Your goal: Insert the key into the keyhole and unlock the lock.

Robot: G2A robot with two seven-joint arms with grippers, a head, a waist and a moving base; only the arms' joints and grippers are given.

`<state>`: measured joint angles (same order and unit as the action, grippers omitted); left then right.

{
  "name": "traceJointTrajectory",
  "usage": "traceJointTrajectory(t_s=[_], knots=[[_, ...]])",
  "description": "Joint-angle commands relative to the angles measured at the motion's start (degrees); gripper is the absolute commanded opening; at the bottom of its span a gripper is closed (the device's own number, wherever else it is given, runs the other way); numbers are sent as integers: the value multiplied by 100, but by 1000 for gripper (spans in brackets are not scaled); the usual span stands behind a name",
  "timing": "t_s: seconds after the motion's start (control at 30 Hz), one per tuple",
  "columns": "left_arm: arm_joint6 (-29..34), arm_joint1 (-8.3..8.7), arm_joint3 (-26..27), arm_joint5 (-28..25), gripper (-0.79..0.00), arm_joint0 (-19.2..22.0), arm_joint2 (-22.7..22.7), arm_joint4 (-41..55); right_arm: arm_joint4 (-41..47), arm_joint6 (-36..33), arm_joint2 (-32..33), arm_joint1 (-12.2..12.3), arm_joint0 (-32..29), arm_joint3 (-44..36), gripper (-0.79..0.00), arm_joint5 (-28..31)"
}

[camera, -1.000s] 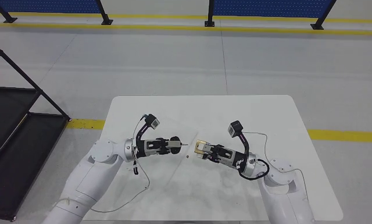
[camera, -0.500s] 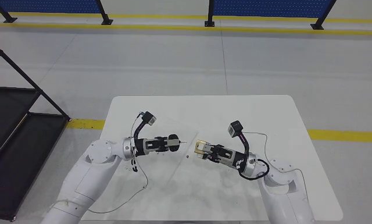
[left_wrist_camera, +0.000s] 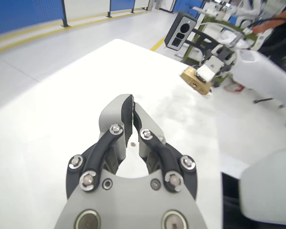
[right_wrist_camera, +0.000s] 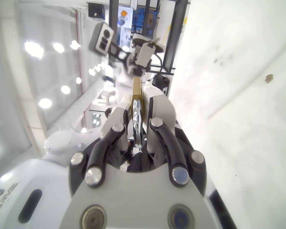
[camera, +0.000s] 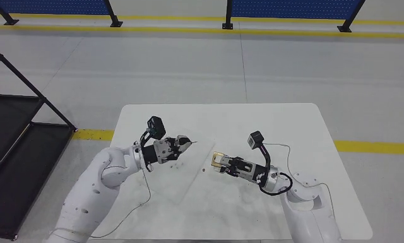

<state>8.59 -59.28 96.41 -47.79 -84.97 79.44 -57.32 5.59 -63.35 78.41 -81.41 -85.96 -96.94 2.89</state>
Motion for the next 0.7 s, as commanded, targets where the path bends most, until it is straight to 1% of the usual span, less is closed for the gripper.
traceJointTrajectory(t_s=[0.0, 0.03, 0.1, 0.17, 0.23, 0.63, 0.67], knots=[[-1173, -4, 18, 265, -785, -66, -94, -1832, 0, 0, 0, 0, 0, 0, -785, 0], [-1542, 1, -1, 443, -785, -62, -137, -2377, 0, 0, 0, 0, 0, 0, -785, 0], [-2168, 14, -97, 618, -785, -34, -264, -3172, 0, 0, 0, 0, 0, 0, -785, 0], [-2677, 30, -215, 678, -785, 45, -367, -3683, 0, 0, 0, 0, 0, 0, -785, 0], [-3029, 35, -388, 739, -785, 140, -436, -3907, 0, 0, 0, 0, 0, 0, -785, 0], [-3029, 35, -388, 739, -785, 140, -436, -3907, 0, 0, 0, 0, 0, 0, -785, 0], [-3113, 34, -334, 685, -785, 142, -479, -3900, 0, 0, 0, 0, 0, 0, -785, 0]])
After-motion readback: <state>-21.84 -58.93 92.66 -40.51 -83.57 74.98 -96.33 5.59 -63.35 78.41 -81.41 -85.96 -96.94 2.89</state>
